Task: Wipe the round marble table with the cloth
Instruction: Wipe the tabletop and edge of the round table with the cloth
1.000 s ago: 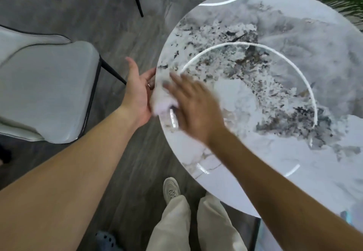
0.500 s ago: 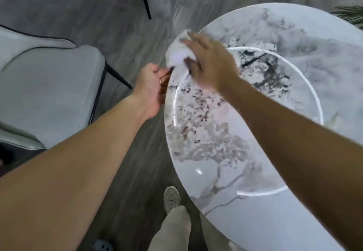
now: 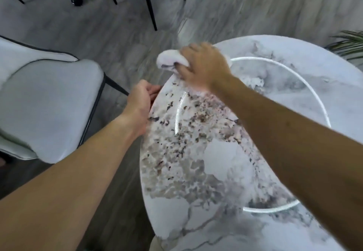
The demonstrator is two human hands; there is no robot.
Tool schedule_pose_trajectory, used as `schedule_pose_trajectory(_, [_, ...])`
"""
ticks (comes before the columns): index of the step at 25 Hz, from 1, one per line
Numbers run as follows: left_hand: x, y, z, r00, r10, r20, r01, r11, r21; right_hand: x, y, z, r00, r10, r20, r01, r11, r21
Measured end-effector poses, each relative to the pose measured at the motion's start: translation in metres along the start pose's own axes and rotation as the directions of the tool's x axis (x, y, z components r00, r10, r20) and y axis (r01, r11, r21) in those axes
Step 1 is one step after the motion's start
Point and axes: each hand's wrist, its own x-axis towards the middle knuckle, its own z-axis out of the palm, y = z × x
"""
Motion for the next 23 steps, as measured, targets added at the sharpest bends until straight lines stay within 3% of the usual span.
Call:
schedule_pose_trajectory(3, [0.007, 0.012, 0.018, 0.976, 0.212, -0.056, -0.178, 0.913, 0.368, 0.024, 0.025, -0.006, 0.984, 0.177, -0.033, -0.178, 0.983, -0.045])
schedule_pose_trajectory(6, [0.008, 0.011, 0.031, 0.956, 0.295, -0.009, -0.26, 0.857, 0.446, 0.035, 0.002, -0.002, 0.99, 0.099, 0.102, -0.101, 0.995, 0.007])
schedule_pose_trajectory(8, [0.009, 0.011, 0.036, 0.95, 0.31, -0.036, -0.26, 0.851, 0.456, 0.036, 0.005, -0.001, 0.996, -0.003, 0.093, -0.001, 0.999, 0.042])
schedule_pose_trajectory(10, [0.015, 0.015, 0.046, 0.94, 0.332, -0.08, -0.251, 0.831, 0.495, 0.033, 0.04, -0.011, 0.998, 0.003, 0.06, -0.007, 0.997, 0.073])
schedule_pose_trajectory(12, [0.021, 0.022, 0.057, 0.929, 0.356, -0.103, -0.252, 0.809, 0.531, 0.026, 0.093, -0.024, 0.99, 0.121, 0.073, -0.127, 0.988, 0.082])
schedule_pose_trajectory(16, [0.028, 0.032, 0.078, 0.919, 0.394, -0.023, -0.31, 0.758, 0.574, 0.009, 0.165, -0.043, 0.894, 0.443, 0.069, -0.443, 0.896, -0.015])
schedule_pose_trajectory(18, [0.029, 0.033, 0.091, 0.911, 0.412, 0.005, -0.337, 0.738, 0.584, 0.021, 0.142, -0.034, 0.923, 0.378, 0.071, -0.379, 0.925, -0.003])
schedule_pose_trajectory(21, [0.032, 0.037, 0.108, 0.898, 0.44, 0.016, -0.335, 0.659, 0.673, 0.033, 0.101, -0.021, 0.983, 0.157, 0.097, -0.16, 0.987, 0.032])
schedule_pose_trajectory(23, [0.031, 0.041, 0.121, 0.897, 0.438, 0.055, -0.345, 0.618, 0.706, 0.028, 0.115, -0.024, 0.984, 0.152, 0.097, -0.157, 0.986, 0.052])
